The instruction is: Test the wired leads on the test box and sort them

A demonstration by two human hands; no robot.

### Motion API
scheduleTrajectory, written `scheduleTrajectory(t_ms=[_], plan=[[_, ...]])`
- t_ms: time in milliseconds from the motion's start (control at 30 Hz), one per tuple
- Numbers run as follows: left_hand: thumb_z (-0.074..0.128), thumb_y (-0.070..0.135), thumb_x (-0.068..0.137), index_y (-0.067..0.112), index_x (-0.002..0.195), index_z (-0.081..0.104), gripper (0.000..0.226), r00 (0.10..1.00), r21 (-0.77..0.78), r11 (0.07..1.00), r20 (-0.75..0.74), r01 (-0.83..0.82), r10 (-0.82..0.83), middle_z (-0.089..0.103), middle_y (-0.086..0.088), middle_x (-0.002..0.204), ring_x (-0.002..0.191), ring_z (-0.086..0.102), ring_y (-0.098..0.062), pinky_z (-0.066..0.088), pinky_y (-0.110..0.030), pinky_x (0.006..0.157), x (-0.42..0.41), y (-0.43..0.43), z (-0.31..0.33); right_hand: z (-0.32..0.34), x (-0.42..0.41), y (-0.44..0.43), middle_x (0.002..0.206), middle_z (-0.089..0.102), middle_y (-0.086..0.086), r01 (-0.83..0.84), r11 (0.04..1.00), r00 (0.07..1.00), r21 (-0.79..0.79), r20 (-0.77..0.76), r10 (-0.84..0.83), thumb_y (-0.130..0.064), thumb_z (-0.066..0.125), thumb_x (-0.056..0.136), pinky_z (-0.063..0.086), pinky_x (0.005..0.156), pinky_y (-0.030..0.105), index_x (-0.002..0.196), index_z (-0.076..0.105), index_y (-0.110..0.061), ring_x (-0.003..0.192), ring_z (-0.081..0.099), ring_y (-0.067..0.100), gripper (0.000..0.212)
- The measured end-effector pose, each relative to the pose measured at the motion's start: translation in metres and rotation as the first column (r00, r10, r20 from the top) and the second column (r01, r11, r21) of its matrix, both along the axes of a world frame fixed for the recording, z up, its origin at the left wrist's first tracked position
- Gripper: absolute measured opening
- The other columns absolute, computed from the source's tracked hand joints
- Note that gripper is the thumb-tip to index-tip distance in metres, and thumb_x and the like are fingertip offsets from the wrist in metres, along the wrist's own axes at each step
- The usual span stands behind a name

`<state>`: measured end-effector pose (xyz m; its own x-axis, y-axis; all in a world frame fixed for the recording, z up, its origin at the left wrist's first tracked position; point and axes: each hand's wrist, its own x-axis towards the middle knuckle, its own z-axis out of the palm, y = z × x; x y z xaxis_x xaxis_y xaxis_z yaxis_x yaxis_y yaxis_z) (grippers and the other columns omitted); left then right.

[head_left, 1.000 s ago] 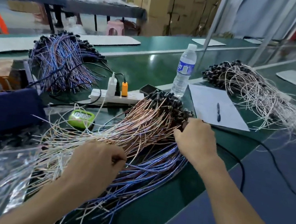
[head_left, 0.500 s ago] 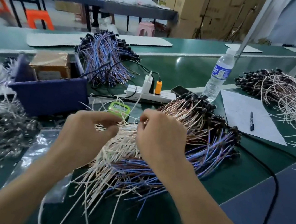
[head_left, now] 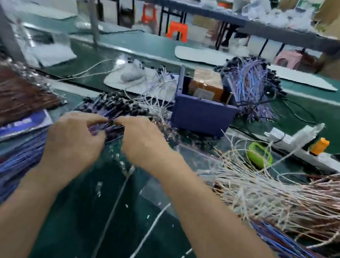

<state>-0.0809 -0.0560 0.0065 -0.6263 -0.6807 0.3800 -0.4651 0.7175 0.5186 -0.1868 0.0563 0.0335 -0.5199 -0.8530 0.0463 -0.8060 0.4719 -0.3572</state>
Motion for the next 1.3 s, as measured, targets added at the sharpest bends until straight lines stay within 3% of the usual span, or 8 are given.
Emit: scheduleTrajectory(t_ms=[167, 300, 567, 700, 833, 967, 1167, 1300], plan=[[0.07, 0.021, 0.092, 0.008, 0.139, 0.062, 0.05, 0.99, -0.193, 0.981, 0.141, -0.001, 0.028, 0.058, -0.012, 0.144, 0.139, 0.042, -0.034, 0.034, -0.05, 0.118, 0.031, -0.04, -0.027, -0.012, 0.013, -0.043, 0.144, 0.058, 0.009, -0.171, 0.98, 0.981, 0.102, 0.114, 0.16, -0.007, 0.061, 0.083, 0.043, 0.109, 0.032, 0.153, 0.043, -0.02, 0.132, 0.051, 0.028, 0.074], [0.066, 0.029, 0.096, 0.01, 0.143, 0.058, 0.051, 0.991, -0.166, 0.986, 0.136, 0.021, 0.002, 0.057, -0.01, 0.146, 0.143, 0.04, -0.029, 0.029, -0.044, 0.122, 0.025, -0.049, -0.035, -0.024, 0.011, -0.053, 0.112, 0.069, 0.006, -0.152, 0.988, 0.988, 0.005, 0.006, 0.152, -0.005, 0.06, 0.086, 0.049, 0.096, 0.038, 0.122, 0.067, -0.02, 0.111, 0.056, 0.03, 0.039], [0.063, 0.041, 0.099, 0.011, 0.138, 0.06, 0.05, 0.995, -0.182, 0.983, 0.103, 0.026, -0.007, 0.062, -0.009, 0.137, 0.133, 0.05, -0.026, 0.039, -0.042, 0.114, 0.019, -0.058, -0.041, -0.026, 0.008, -0.058, 0.09, 0.07, 0.001, -0.186, 0.98, 0.954, -0.072, -0.253, 0.163, -0.006, 0.061, 0.086, 0.051, 0.072, 0.036, 0.098, 0.07, -0.022, 0.092, 0.064, 0.026, 0.022], [0.063, 0.032, 0.1, 0.01, 0.138, 0.061, 0.044, 0.997, -0.141, 0.99, 0.076, 0.017, -0.006, 0.063, -0.009, 0.138, 0.132, 0.052, -0.028, 0.04, -0.042, 0.112, 0.019, -0.058, -0.043, -0.022, 0.014, -0.062, 0.091, 0.073, 0.003, -0.1, 0.975, 0.986, -0.198, -0.149, 0.071, -0.005, 0.062, 0.086, 0.052, 0.075, 0.038, 0.1, 0.074, -0.023, 0.092, 0.063, 0.027, 0.026], [0.055, -0.001, 0.093, 0.013, 0.135, 0.067, 0.046, 1.0, -0.022, 1.0, -0.018, 0.001, -0.002, 0.063, -0.007, 0.14, 0.132, 0.051, -0.026, 0.038, -0.042, 0.114, 0.018, -0.061, -0.044, -0.022, 0.031, -0.071, 0.107, 0.069, 0.005, -0.114, 0.992, 0.988, -0.047, 0.098, 0.119, -0.019, 0.063, 0.088, 0.053, 0.086, 0.041, 0.11, 0.069, -0.022, 0.103, 0.063, 0.034, 0.023], [0.06, -0.002, 0.089, 0.016, 0.129, 0.072, 0.045, 0.997, -0.018, 1.0, -0.081, -0.003, 0.002, 0.069, -0.004, 0.131, 0.121, 0.054, -0.023, 0.04, -0.029, 0.101, 0.02, -0.06, -0.045, -0.019, 0.038, -0.078, 0.113, 0.056, 0.005, -0.176, 0.984, 0.984, 0.04, 0.039, 0.174, -0.015, 0.057, 0.093, 0.051, 0.086, 0.043, 0.131, 0.055, -0.018, 0.103, 0.06, 0.036, 0.038], [0.062, -0.001, 0.088, 0.017, 0.125, 0.074, 0.043, 0.994, -0.015, 0.999, -0.102, -0.047, 0.046, 0.072, -0.004, 0.119, 0.11, 0.056, -0.025, 0.039, -0.029, 0.097, 0.019, -0.064, -0.047, -0.006, 0.03, -0.07, 0.097, 0.073, 0.007, 0.181, 0.977, 0.971, -0.11, 0.177, -0.16, -0.008, 0.056, 0.08, 0.05, 0.078, 0.036, 0.098, 0.072, -0.028, 0.091, 0.063, 0.033, 0.032], [0.072, 0.009, 0.09, 0.017, 0.116, 0.078, 0.028, 0.987, 0.008, 0.996, -0.131, -0.091, 0.092, 0.075, -0.003, 0.11, 0.105, 0.058, -0.026, 0.043, -0.036, 0.092, 0.019, -0.063, -0.046, -0.006, 0.031, -0.063, 0.08, 0.061, 0.003, 0.126, 0.991, 0.991, -0.038, 0.043, -0.124, -0.013, 0.056, 0.081, 0.044, 0.079, 0.037, 0.095, 0.073, -0.023, 0.097, 0.06, 0.031, 0.024]])
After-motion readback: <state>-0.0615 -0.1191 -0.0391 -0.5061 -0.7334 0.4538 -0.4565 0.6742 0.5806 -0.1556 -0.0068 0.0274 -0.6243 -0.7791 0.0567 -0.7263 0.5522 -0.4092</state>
